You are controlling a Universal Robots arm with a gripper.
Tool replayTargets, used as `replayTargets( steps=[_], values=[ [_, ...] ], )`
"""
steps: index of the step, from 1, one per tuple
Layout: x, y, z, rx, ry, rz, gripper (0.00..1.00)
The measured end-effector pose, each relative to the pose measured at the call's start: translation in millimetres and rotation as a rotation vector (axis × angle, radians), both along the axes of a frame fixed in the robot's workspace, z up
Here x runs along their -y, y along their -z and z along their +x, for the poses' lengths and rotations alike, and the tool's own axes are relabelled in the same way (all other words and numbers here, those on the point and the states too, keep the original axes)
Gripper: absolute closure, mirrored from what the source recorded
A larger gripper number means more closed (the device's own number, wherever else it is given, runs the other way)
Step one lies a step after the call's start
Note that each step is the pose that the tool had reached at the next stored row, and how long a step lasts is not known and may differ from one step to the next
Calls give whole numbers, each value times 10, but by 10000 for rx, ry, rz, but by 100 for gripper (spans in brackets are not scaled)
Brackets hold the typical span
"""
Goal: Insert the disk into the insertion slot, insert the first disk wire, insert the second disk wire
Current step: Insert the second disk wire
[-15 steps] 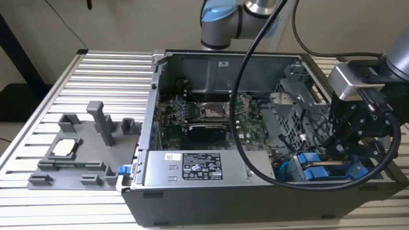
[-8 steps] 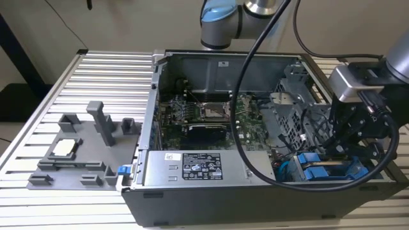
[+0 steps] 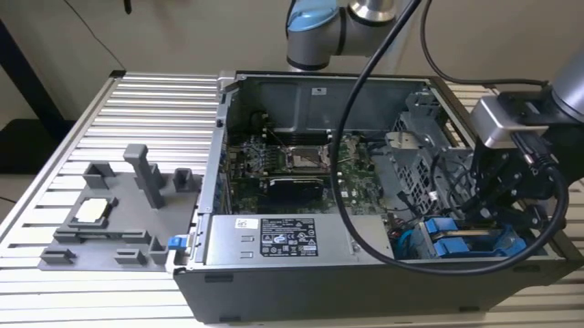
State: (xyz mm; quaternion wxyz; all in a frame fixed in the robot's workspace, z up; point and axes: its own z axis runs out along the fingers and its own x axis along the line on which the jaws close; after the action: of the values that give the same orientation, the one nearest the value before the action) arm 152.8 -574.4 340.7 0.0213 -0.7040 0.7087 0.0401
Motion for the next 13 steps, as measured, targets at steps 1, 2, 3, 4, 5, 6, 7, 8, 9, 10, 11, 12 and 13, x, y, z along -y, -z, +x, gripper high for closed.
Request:
replayTargets(
  steps=[1,2,3,4,5,6,7,8,9,10,11,12,13],
  values=[
    [3,4,2,0,8,0,84],
    [8,8,4,-2,18,0,84],
    [15,13,6,-2,29,2,84],
    [22,18,8,-4,38,5,84],
    [28,22,9,-5,47,3,84],
    [32,31,9,-6,58,3,84],
    [33,41,10,-6,72,-4,84],
    [34,54,10,-6,88,-11,84],
    [35,69,9,-7,103,-15,84],
    [34,78,10,-5,105,-7,84],
    [34,81,10,-5,105,-1,84],
    [34,84,10,-5,105,6,84],
    [34,84,10,-5,105,6,84]
  ],
)
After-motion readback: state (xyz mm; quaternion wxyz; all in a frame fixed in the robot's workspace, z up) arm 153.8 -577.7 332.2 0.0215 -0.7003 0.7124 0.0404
